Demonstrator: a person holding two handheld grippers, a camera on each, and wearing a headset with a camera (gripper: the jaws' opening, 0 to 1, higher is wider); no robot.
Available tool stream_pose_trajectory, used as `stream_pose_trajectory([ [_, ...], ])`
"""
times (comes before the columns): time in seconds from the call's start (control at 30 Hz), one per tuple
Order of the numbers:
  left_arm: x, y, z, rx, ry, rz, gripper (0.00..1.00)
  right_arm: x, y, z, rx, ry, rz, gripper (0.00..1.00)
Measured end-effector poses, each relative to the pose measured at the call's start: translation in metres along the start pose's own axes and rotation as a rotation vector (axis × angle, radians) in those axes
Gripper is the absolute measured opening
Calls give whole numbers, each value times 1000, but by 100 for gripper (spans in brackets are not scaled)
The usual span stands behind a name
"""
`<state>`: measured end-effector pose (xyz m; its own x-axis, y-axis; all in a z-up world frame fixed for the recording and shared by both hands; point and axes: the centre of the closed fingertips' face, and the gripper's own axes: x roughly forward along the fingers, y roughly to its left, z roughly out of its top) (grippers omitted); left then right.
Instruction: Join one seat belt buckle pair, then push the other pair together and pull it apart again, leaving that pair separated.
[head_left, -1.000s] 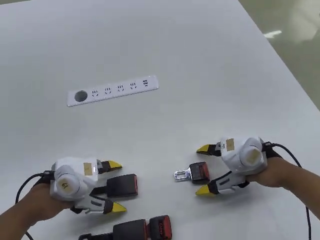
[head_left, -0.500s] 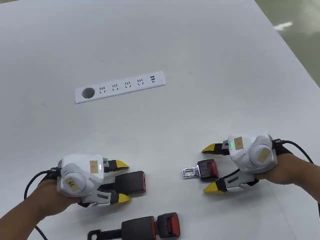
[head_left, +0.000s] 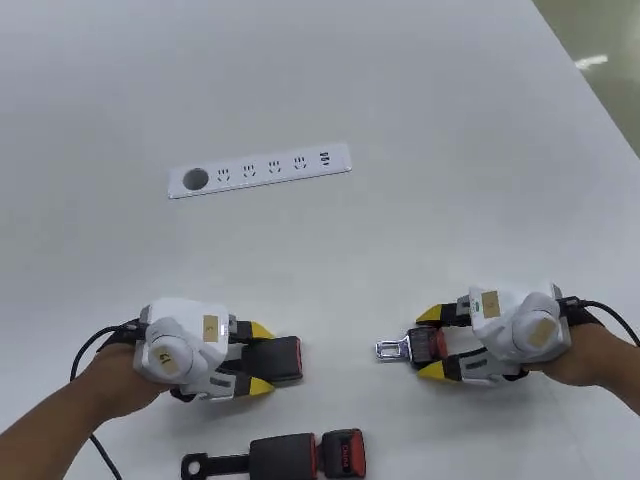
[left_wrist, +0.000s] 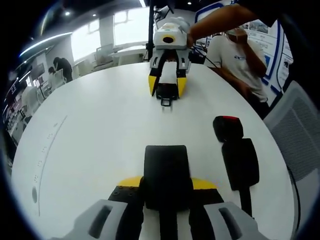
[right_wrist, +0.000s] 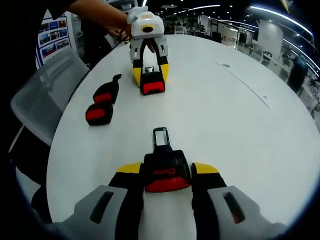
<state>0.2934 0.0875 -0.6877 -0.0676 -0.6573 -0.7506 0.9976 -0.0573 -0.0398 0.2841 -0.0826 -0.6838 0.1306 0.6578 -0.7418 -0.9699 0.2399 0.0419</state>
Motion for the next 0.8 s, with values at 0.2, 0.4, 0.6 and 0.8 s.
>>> stream_pose_trajectory([
  [0.2,0,-1,2,-3,7,-3,35,0,-1,-3,-9,7,6,35],
  [0.4,1,0,-1,-18,7,2,34,1,-1,-5,-7,-4,2,34],
  [0.6,1,0,0,-33,12,8,34,8,5,1,-3,-28,8,34],
  [0.8,1,1,0,-43,13,14,34,14,6,9,10,-43,-6,34],
])
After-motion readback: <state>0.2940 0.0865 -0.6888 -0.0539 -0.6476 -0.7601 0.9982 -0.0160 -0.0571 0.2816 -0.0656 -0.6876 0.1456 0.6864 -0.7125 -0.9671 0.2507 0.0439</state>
